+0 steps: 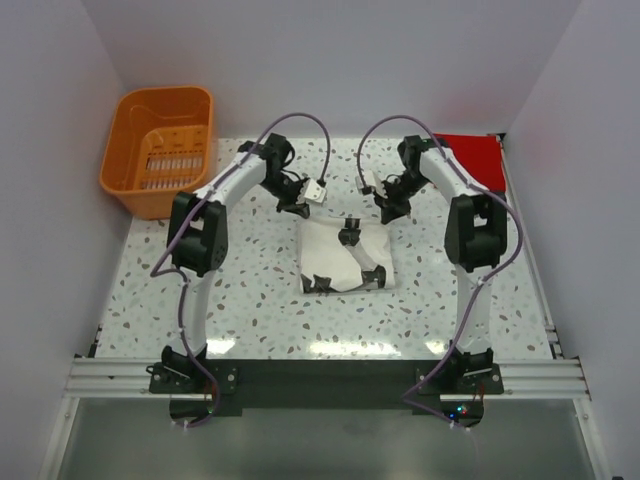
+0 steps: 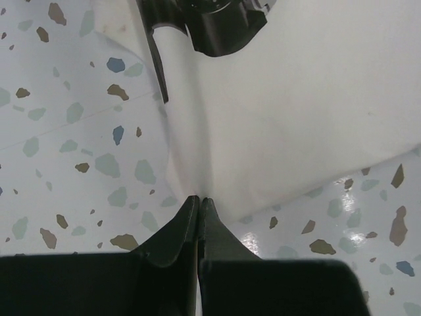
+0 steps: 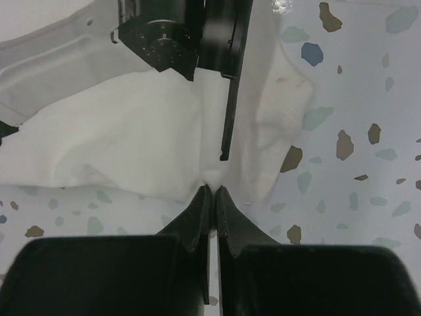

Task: Fold and stack the t-shirts
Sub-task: Fold the tshirt

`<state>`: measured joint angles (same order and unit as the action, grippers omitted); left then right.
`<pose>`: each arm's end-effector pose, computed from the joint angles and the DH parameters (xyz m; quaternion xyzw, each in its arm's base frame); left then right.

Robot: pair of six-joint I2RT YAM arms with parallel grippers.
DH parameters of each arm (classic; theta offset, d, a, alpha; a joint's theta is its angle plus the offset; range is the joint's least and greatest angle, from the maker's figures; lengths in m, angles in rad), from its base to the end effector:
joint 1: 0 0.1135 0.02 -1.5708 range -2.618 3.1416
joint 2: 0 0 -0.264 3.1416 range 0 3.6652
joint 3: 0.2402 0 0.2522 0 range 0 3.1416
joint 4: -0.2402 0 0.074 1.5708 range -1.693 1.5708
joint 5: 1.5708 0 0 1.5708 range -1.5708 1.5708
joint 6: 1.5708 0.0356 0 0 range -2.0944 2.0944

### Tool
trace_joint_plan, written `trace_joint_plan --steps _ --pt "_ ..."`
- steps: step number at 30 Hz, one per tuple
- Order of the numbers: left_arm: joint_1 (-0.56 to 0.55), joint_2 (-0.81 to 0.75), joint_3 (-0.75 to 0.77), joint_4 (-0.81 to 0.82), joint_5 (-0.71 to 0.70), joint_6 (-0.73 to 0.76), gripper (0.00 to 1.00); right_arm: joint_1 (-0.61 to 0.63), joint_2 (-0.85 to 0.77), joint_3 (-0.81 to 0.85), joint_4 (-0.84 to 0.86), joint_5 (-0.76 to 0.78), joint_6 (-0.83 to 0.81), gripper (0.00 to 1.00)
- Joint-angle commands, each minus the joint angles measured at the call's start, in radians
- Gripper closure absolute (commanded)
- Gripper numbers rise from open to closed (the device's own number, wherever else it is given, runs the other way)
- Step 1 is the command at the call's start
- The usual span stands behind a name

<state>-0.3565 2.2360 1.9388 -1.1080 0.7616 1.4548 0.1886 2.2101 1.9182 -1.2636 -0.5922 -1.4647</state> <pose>0.4142 -0.1805 0.2084 0.7469 0.5468 -0.2759 0.2588 0.4196 0.1003 0.2088 -0.7051 0.6462 0.2300 0.1797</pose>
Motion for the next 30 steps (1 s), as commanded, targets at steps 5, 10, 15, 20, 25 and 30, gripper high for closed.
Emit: trace_joint_plan --steps 5,10,15,20,25,30 --pt "0.008 0.034 -0.087 0.168 -0.054 -0.034 1.0 0.011 0.06 -0.004 0.122 0.048 0.089 1.0" --pt "0.005 0.004 -0.19 0.198 -0.056 -0.024 1.0 0.018 0.04 -0.053 0.118 0.075 0.096 1.0" --pt "0.005 -0.056 -0.302 0.223 -0.044 -0.01 1.0 0.058 -0.055 -0.192 0.101 0.107 0.078 1.0" --pt "-0.01 -0.136 -0.397 0.214 -0.028 0.064 1.0 0.115 -0.139 -0.266 0.0 0.1 0.122 1.0" --pt "-0.012 -0.219 -0.436 0.165 0.011 0.09 1.0 0.132 -0.236 -0.332 -0.04 0.071 0.153 1.0" --pt "0.011 -0.291 -0.431 0.067 0.03 0.13 1.0 0.132 -0.244 -0.243 -0.123 0.028 0.176 1.0"
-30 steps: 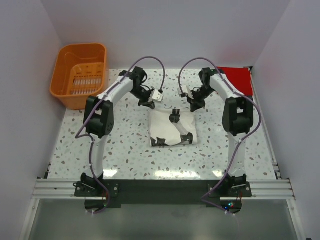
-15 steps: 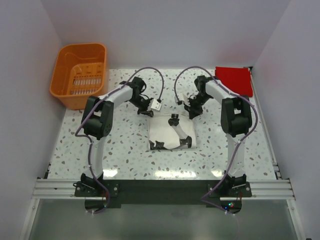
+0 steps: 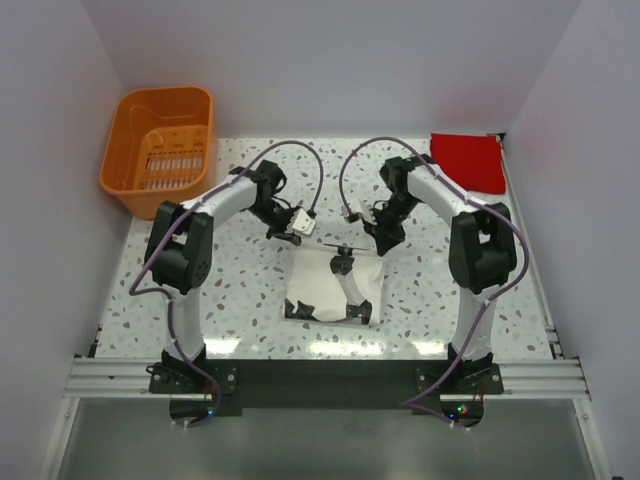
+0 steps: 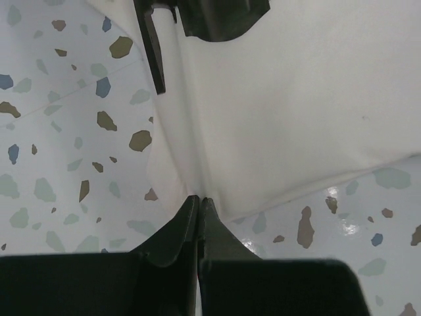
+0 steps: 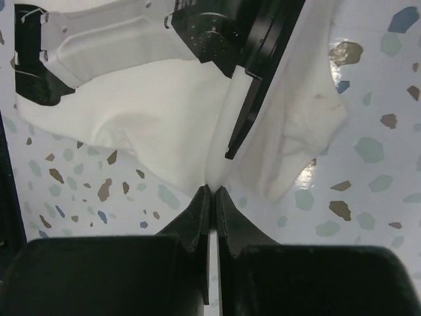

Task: Fold and stack the t-shirts
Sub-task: Fold the tshirt

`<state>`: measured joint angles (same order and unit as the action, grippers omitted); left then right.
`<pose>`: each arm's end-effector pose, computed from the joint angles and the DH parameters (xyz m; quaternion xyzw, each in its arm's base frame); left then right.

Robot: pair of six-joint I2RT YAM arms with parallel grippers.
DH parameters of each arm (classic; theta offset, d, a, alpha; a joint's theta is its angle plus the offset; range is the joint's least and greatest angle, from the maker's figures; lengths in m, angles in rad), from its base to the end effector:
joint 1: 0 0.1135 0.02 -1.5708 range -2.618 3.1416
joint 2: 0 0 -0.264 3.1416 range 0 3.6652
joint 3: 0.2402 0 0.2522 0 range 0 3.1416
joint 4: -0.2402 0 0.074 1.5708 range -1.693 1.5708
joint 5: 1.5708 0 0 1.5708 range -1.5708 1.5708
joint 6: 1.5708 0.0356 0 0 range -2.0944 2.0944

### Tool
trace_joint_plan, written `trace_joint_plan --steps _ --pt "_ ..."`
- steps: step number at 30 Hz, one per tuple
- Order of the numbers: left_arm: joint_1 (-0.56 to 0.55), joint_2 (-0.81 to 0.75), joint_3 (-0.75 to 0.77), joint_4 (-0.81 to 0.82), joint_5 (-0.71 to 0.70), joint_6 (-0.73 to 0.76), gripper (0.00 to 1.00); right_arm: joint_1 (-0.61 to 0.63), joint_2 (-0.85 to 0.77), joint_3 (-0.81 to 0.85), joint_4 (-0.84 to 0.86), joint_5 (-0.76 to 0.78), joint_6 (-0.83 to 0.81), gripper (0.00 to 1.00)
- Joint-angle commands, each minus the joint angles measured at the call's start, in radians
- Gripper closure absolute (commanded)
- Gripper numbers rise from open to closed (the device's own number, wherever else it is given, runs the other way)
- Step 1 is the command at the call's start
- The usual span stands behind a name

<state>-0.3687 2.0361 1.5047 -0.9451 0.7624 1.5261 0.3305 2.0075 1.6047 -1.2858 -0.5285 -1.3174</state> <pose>0.3544 -0.1633 0.1777 0.7630 0.5270 -0.2872 0.2399 0.3425 0.1365 0.2079 -0.6967 0.6659 0.2565 0.0735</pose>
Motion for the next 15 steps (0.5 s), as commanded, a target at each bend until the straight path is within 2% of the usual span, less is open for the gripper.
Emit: trace_joint_plan --steps 1,5,11,15 --pt "0.027 -0.096 0.012 -0.113 0.029 0.066 1.0 -0.01 -0.038 0.086 -0.128 -0.044 0.024 1.0" --pt "0.031 -0.105 0.023 -0.124 0.021 0.062 1.0 -0.01 -0.013 0.121 -0.141 -0.056 0.023 1.0" --pt "0.039 -0.01 0.068 -0.057 0.029 -0.026 1.0 -0.031 0.106 0.152 -0.064 -0.018 0.082 1.0" --pt "0.039 0.045 0.066 -0.002 0.026 -0.067 0.99 -0.036 0.206 0.245 -0.049 -0.014 0.141 1.0"
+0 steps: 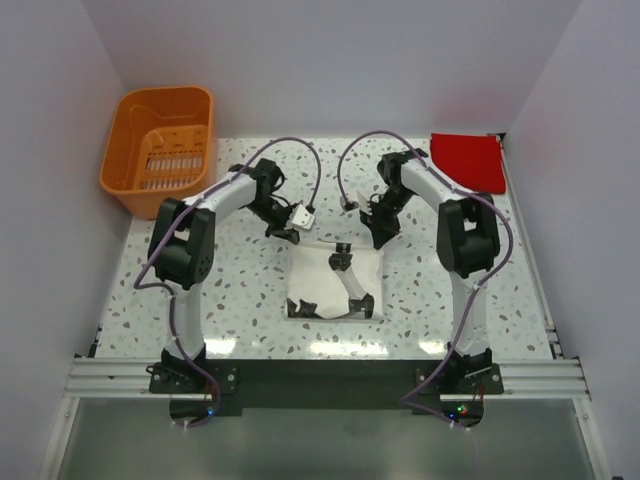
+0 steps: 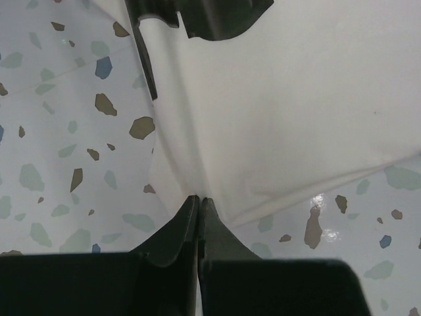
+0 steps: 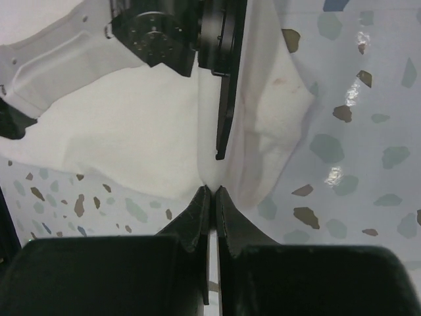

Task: Fold and stack the t-shirts
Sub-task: Fold the tshirt

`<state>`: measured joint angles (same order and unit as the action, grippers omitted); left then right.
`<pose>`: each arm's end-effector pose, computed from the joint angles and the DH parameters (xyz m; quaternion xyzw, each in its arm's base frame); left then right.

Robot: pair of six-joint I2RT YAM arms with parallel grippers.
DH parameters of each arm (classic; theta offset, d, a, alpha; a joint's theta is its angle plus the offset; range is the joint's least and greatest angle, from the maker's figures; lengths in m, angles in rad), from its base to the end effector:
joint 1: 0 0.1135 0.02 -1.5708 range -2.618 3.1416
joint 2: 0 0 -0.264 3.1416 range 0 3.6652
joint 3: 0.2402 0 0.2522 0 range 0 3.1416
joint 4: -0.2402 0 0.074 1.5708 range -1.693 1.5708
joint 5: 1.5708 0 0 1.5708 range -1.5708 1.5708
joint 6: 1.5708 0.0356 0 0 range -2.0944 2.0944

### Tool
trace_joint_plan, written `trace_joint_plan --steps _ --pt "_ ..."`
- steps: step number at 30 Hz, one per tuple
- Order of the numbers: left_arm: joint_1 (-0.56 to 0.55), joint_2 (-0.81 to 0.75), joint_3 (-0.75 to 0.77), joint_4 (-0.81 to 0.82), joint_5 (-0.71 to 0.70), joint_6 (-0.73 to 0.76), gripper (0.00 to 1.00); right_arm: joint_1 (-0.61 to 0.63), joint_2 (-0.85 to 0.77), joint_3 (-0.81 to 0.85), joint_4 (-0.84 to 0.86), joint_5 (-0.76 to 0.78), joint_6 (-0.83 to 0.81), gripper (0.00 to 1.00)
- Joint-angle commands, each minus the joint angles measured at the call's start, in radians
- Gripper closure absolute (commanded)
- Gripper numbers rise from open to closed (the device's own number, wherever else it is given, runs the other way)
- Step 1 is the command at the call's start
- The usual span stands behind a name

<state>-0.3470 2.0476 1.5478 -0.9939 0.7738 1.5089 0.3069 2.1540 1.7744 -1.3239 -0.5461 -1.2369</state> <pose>0.3607 -0.1569 0.1841 0.7494 0.5431 -0.2956 0.2368 0.3770 0.1389 0.1953 -0.6574 0.7010 0.2691 0.0636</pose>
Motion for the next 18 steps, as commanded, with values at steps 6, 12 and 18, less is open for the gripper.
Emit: trace_joint_plan --steps 6,12,18 --pt "0.025 0.03 0.055 0.101 0.04 -0.136 0.72 -0.011 0.099 0.1 -0.001 -0.04 0.141 1.0" --pt "-0.015 -0.02 0.047 0.116 0.156 -0.167 0.52 -0.008 0.05 0.045 -0.003 -0.112 0.22 1.0" --pt "-0.112 0.008 0.024 0.202 0.193 -0.259 0.52 -0.006 0.003 -0.027 -0.018 -0.213 0.332 1.0"
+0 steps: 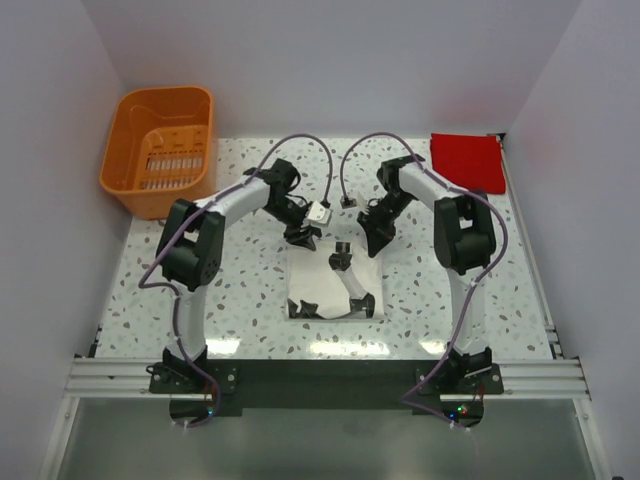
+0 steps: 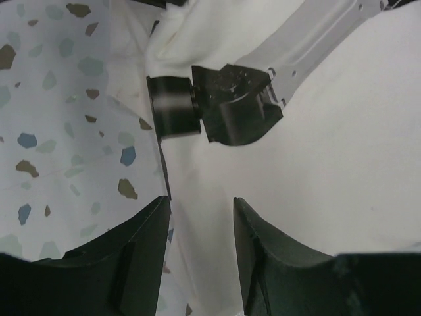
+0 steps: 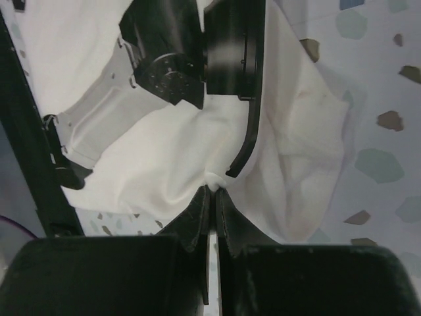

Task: Fold and stack the t-shirts
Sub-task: Fold the tshirt

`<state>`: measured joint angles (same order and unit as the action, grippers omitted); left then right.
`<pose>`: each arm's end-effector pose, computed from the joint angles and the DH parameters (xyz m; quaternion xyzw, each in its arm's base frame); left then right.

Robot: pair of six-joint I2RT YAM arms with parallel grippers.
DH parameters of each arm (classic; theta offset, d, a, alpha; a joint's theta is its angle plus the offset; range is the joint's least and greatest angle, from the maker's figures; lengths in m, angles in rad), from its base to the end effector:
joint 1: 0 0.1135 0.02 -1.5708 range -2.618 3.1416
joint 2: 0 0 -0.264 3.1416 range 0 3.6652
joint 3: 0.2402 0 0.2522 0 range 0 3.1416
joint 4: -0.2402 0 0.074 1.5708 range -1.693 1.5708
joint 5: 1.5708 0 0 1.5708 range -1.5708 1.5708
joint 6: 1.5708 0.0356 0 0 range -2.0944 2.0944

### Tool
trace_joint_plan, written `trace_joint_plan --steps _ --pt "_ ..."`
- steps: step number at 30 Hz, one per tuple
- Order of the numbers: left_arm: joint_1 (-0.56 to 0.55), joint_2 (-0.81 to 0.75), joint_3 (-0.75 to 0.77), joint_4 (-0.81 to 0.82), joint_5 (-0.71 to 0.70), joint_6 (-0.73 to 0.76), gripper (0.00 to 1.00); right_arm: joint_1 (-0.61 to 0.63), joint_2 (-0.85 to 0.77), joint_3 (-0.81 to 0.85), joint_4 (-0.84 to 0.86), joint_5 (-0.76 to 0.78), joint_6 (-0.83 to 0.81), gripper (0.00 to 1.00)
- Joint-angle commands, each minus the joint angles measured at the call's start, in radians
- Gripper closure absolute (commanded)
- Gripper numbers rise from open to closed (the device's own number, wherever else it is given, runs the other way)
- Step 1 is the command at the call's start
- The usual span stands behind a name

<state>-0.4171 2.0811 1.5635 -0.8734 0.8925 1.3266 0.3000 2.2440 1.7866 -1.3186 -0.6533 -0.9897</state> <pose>0.3625 -0.1909 0.1800 0.7127 0.5484 -0.3506 0.2616 0.3853 0.1418 0.1654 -0.5400 0.7727 0.3332 0.0166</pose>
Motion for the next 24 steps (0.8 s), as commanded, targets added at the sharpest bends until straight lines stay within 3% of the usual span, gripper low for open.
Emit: trace_joint_plan --steps 1,8,19,22,24 --pt "-0.06 -0.021 0.004 0.117 0.074 -0.107 0.51 0.001 -0.095 -0.049 -0.016 -0.111 0.095 1.0" --pt "-0.106 0.011 -0.017 0.332 0.056 -0.302 0.51 -0.004 -0.132 -0.064 0.025 -0.103 0.12 1.0" --pt "-0.107 0.054 -0.029 0.247 0.054 -0.21 0.55 -0.019 -0.19 -0.066 0.029 -0.146 0.103 1.0" --pt "-0.106 0.048 -0.045 0.26 0.045 -0.208 0.68 -0.021 -0.201 -0.069 0.025 -0.167 0.091 1.0" --pt "-0.106 0.037 -0.052 0.261 0.043 -0.202 0.85 -0.021 -0.202 -0.066 0.019 -0.167 0.094 0.98"
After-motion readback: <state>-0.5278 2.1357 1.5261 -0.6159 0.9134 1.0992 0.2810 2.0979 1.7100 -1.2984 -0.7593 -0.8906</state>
